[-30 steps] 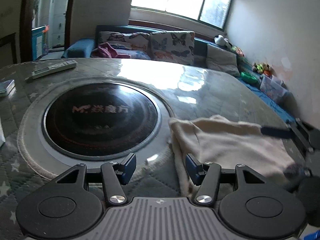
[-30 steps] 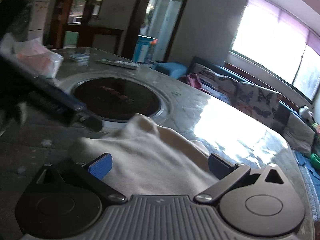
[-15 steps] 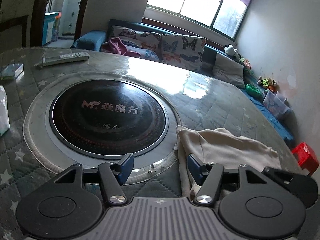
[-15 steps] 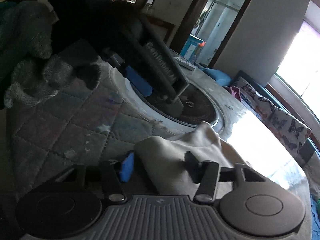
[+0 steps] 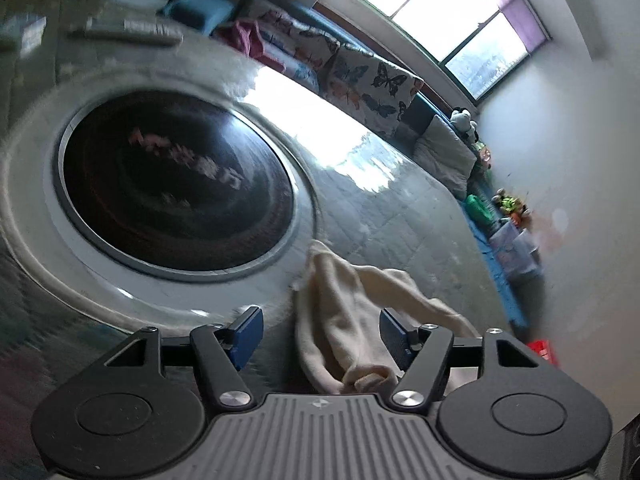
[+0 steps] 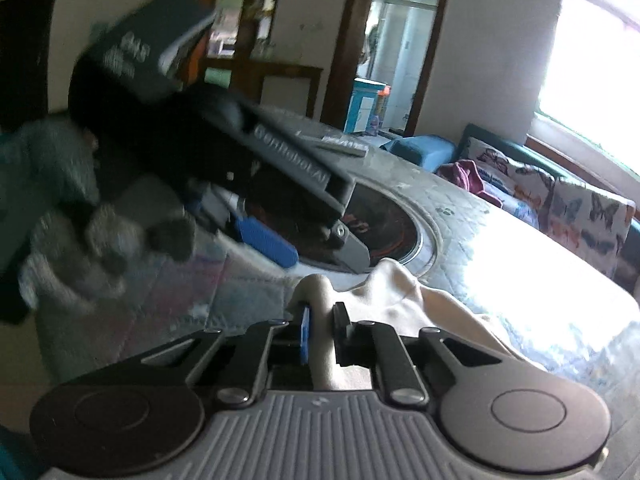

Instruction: Fold clothes

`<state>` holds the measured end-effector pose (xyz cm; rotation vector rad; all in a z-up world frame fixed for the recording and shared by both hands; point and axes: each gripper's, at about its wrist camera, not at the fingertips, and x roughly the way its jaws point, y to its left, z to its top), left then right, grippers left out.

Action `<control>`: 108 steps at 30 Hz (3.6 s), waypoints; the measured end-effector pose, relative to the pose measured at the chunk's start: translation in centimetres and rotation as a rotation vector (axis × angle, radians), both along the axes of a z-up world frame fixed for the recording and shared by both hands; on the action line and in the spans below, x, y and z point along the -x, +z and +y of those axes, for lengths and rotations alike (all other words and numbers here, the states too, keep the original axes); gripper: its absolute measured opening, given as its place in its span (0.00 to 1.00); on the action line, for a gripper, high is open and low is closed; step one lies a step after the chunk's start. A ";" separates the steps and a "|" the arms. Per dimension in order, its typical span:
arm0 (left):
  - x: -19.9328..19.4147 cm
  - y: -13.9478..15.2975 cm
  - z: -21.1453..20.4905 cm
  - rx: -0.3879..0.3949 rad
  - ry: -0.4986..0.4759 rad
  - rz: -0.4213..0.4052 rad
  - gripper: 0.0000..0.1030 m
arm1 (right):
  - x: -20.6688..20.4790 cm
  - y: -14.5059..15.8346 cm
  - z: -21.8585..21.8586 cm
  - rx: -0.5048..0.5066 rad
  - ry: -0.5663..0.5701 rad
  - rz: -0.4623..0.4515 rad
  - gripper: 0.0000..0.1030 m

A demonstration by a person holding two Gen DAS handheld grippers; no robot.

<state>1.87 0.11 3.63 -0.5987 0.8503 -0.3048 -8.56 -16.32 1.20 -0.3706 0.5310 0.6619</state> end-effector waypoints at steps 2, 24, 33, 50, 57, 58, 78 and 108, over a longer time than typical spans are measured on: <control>-0.5 -0.2 -0.4 0.036 0.005 0.030 0.68 | -0.1 0.6 -0.9 -0.037 -0.011 0.011 0.08; -2.0 -3.4 -0.9 0.162 0.005 0.163 0.17 | 1.7 0.7 -8.1 -0.183 -0.132 0.068 0.31; -1.8 -3.2 -1.4 0.098 -0.029 0.119 0.18 | -0.1 -0.8 -19.1 -0.288 -0.508 0.105 0.42; -2.3 -3.0 -2.0 0.068 -0.056 0.101 0.18 | -3.8 -4.4 -25.0 -0.515 -0.620 0.221 0.11; -2.4 -1.4 -3.1 0.032 -0.097 0.056 0.16 | -1.1 -2.3 -25.4 -0.563 -0.623 0.136 0.09; -2.4 -1.0 -3.5 0.031 -0.111 0.041 0.16 | -0.6 -1.9 -25.6 -0.567 -0.628 0.124 0.09; -4.1 1.4 -21.1 -0.014 -0.461 -0.077 0.15 | 4.8 1.5 -37.8 -0.426 -0.992 -0.051 0.03; -5.1 -0.9 -22.7 -0.141 -0.494 -0.031 0.23 | 3.0 -3.8 -39.3 -0.375 -1.076 0.045 0.11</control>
